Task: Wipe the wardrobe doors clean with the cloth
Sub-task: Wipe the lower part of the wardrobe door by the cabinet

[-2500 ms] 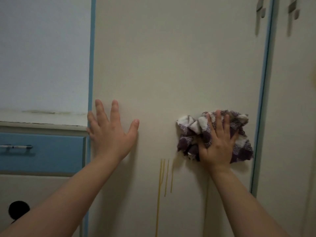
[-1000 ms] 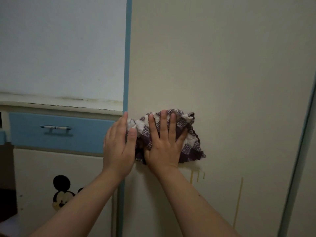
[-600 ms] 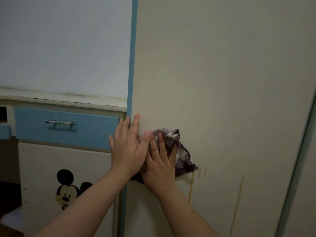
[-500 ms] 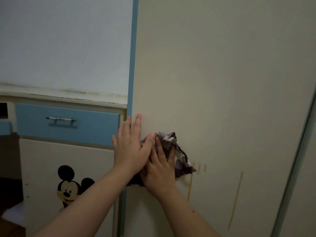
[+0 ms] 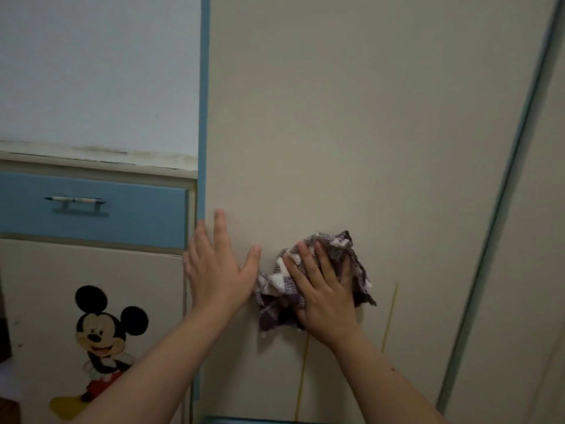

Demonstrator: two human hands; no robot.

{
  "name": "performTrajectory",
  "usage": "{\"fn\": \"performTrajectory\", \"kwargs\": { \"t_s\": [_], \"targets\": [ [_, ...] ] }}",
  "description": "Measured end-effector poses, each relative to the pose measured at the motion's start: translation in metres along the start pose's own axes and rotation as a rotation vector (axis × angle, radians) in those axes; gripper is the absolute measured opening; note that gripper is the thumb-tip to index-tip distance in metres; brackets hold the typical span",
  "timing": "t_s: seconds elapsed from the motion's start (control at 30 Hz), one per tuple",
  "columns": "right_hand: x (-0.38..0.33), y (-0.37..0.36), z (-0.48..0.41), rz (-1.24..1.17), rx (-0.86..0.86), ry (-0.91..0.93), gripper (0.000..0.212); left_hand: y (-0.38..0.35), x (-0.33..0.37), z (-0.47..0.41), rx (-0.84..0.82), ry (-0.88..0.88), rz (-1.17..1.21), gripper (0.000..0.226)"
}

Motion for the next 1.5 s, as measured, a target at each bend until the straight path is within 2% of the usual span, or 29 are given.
{"fn": "performTrajectory", "kwargs": {
  "t_s": [0.2,0.37,0.47,0.67,0.9,0.97,1.07,1.27,1.5],
  "targets": [
    [0.080,-0.002,0.046,0.040,-0.013,-0.097,0.071,-0.009,0.005,-0.001,-0.004,0.102,0.043,0.072],
    [0.150,-0.001,0.072,-0.048,-0.089,-0.324,0.065,-0.009,0.008,0.001,0.019,0.102,0.119,0.078],
    [0.176,0.001,0.086,-0.133,-0.080,-0.461,0.070,-0.007,0.010,0.002,0.037,0.084,0.135,0.079],
    [0.180,-0.012,0.109,-0.284,-0.016,-0.614,0.081,-0.009,0.006,0.003,0.038,0.039,0.090,0.076],
    [0.154,-0.049,0.162,-0.295,-0.153,-0.664,0.088,-0.017,-0.018,0.016,0.002,-0.001,0.119,0.074],
    [0.146,-0.048,0.154,-0.319,-0.128,-0.651,0.092,-0.019,-0.021,0.019,0.000,-0.034,0.164,0.073],
    [0.113,-0.044,0.130,-0.256,-0.073,-0.487,0.098,-0.016,-0.021,0.021,0.021,-0.092,0.275,0.068],
    [0.032,-0.049,0.084,-0.132,0.030,-0.282,0.094,-0.009,-0.040,0.021,-0.004,-0.158,0.608,0.059],
    [-0.033,-0.052,0.053,-0.090,0.082,-0.184,0.084,-0.004,-0.054,0.027,-0.030,-0.196,0.570,0.064]
  ]
}}
Point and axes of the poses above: each hand's wrist, its own z-axis away from the middle knuckle, its own y-axis out of the back of the hand, x = y × z, the point moved 10 cm from there along -z, towards the middle knuckle, and after that the axes turned 11 degrees about -x, right-handed, at the moved point
